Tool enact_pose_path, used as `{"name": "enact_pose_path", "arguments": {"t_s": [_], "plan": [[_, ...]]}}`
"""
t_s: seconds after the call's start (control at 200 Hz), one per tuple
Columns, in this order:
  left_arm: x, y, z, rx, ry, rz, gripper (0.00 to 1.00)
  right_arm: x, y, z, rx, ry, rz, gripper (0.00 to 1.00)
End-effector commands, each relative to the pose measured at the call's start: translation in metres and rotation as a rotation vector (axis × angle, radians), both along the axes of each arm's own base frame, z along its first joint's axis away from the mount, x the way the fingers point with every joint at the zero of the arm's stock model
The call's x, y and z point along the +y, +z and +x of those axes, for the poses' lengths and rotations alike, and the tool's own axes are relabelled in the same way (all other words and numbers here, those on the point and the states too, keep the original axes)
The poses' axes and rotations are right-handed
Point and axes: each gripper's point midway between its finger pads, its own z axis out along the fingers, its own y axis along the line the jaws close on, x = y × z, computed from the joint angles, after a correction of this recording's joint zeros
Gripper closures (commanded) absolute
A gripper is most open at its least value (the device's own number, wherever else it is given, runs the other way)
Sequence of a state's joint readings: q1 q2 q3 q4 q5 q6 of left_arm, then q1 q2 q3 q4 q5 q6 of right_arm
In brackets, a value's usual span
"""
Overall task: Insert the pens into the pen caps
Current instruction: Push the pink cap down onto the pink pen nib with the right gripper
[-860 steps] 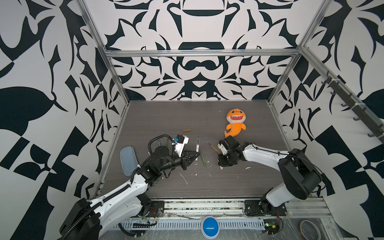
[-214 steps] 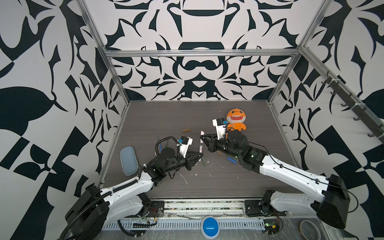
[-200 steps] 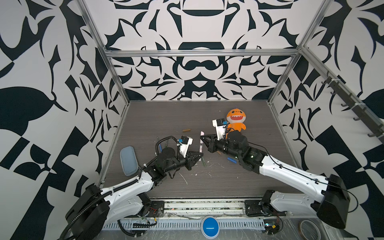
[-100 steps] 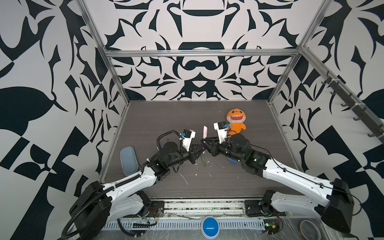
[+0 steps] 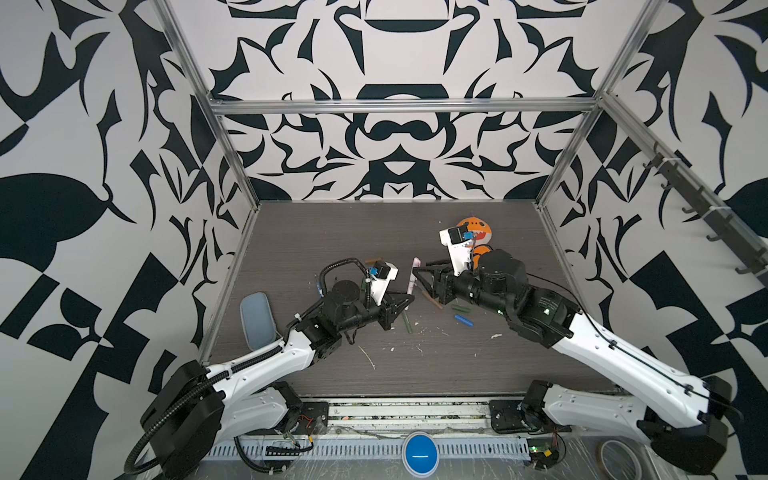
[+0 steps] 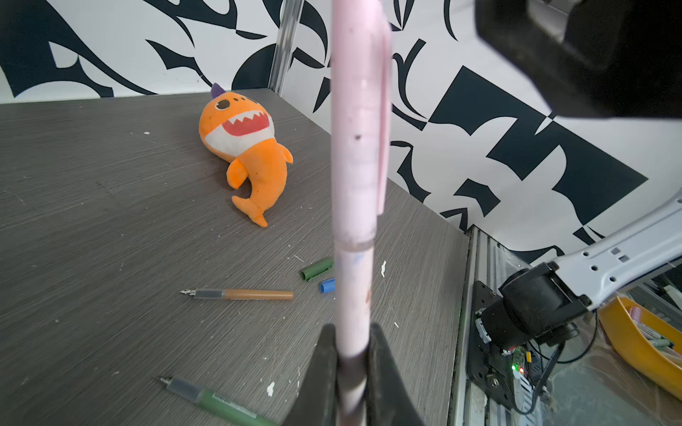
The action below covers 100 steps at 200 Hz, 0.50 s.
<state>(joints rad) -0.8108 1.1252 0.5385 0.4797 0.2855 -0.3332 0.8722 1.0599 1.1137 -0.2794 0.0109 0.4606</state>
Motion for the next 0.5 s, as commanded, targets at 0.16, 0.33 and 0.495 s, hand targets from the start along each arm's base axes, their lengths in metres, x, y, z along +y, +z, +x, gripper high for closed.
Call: {"name": "enact_pose_path", "arguments": {"t_s": [0.16, 0.33, 0.495], "plan": [[-0.001, 0.021, -0.012, -0.06, -0.065, -0.033, 1.0, 0.001, 0.01, 0.015, -0.012, -0.044, -0.04, 0.52], [-0.002, 0.023, -0.016, -0.06, -0.084, -0.037, 1.0, 0.022, 0.003, 0.014, 0.032, 0.033, -0.03, 0.68], [0.001, 0.03, -0.013, -0.071, -0.058, -0.057, 1.0, 0.03, -0.009, 0.01, 0.078, 0.067, -0.016, 0.91]]}}
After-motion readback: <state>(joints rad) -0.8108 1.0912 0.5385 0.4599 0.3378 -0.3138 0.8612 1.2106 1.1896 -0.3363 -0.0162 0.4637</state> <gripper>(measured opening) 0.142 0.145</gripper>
